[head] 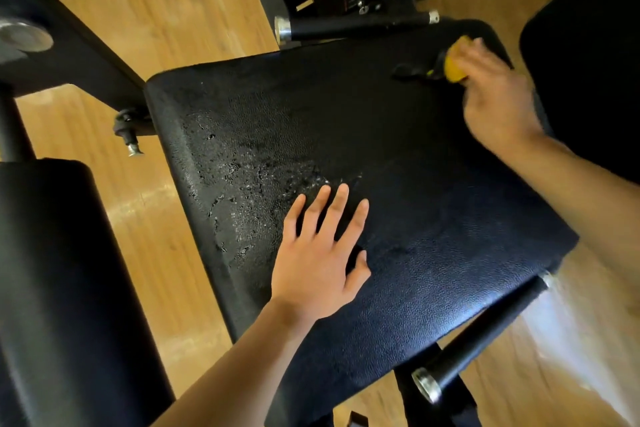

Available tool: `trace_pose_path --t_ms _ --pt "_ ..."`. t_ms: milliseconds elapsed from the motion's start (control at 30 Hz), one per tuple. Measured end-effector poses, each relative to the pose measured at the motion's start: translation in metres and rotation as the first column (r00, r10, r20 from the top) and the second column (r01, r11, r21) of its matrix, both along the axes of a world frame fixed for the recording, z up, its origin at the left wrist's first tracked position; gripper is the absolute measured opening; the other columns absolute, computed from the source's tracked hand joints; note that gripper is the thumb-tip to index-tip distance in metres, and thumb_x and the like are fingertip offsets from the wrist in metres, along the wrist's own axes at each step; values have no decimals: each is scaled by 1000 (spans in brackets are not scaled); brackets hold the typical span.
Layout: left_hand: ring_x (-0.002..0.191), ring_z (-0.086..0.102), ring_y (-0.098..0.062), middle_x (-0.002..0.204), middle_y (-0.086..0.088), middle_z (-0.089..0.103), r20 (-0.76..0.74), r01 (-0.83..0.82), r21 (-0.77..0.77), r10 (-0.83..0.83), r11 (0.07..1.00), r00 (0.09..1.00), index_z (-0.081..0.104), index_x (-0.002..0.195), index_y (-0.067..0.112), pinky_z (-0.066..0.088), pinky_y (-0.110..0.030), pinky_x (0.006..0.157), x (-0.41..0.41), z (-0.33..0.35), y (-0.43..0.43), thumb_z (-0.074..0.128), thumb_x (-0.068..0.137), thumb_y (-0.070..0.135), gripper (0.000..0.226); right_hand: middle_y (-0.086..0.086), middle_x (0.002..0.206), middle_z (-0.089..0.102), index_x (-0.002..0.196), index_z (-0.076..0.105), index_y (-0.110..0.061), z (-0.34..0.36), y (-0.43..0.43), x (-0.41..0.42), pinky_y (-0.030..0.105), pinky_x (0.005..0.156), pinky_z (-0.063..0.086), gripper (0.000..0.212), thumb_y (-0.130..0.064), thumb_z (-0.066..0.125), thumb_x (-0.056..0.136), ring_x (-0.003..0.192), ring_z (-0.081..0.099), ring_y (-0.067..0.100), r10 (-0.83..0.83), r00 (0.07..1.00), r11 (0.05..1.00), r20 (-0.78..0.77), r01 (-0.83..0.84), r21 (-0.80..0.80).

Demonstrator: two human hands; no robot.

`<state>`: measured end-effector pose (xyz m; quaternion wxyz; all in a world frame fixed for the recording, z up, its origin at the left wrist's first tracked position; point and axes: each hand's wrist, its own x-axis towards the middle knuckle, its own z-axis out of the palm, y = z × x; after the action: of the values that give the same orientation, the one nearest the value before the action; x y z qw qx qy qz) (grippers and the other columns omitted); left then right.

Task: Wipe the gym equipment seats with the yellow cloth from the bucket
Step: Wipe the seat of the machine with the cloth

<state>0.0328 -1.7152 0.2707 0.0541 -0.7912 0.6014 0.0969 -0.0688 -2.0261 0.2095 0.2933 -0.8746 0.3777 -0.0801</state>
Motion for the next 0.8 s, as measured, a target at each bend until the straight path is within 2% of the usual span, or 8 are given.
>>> trace_pose_path --t_ms 67,133,267,367,433,500,667,800 --pt "146 36 -36 159 -14 41 -4 2 6 -2 1000 1000 47 153 21 24 -57 121 0 0 0 55 92 46 67 12 154 45 143 53 -7 -2 -6 21 29 122 23 57 10 39 90 148 33 24 -206 977 978 -45 207 11" --pt "145 37 -36 159 -13 42 -6 -6 6 6 1000 1000 47 152 20 24 -57 121 -1 0 -1 55 91 46 67 9 154 45 140 55 -8 0 1 58 32 121 25 54 7 40 91 149 31 24 -273 959 962 -77 273 -7" --pt "146 36 -36 159 -13 41 -20 -14 13 15 1000 1000 47 152 21 25 -57 121 1 0 -1 56 90 46 67 8 144 56 127 66 -11 22 52 144 32 116 32 56 4 41 80 141 44 29 92 993 995 73 -93 19" --pt "145 37 -37 157 -13 44 -30 -16 8 17 1000 999 50 149 19 26 -58 120 0 0 0 57 89 45 66 8 155 44 139 58 -12 46 116 190 29 120 18 63 11 46 81 148 32 26 437 889 895 139 -445 35" --pt "144 39 -37 155 -13 45 -40 -14 6 14 1000 999 51 148 19 27 -58 119 -1 1 -1 58 89 44 64 8 162 32 149 44 -12 48 130 194 31 123 8 68 14 48 87 153 20 23 554 821 827 138 -561 19" --pt "145 38 -36 157 -12 43 -23 -13 20 14 1000 1000 49 151 20 27 -58 120 0 1 -1 57 90 45 66 5 162 32 151 41 -12 36 107 174 34 126 15 68 15 44 89 153 21 21 583 798 810 153 -587 -22" --pt "146 37 -36 160 -12 41 -21 -1 16 1 1000 1000 45 154 22 27 -57 120 0 -1 1 56 91 46 68 10 153 46 145 51 -8 -3 -6 69 32 123 24 65 10 39 84 147 36 24 159 986 986 50 -157 -51" --pt "146 37 -36 160 -12 41 -9 -3 14 3 1000 1000 44 154 22 28 -58 119 2 -1 0 54 93 47 67 14 154 44 139 53 -3 -4 -30 13 30 122 25 54 11 39 89 146 36 29 -168 983 986 -77 166 -26"
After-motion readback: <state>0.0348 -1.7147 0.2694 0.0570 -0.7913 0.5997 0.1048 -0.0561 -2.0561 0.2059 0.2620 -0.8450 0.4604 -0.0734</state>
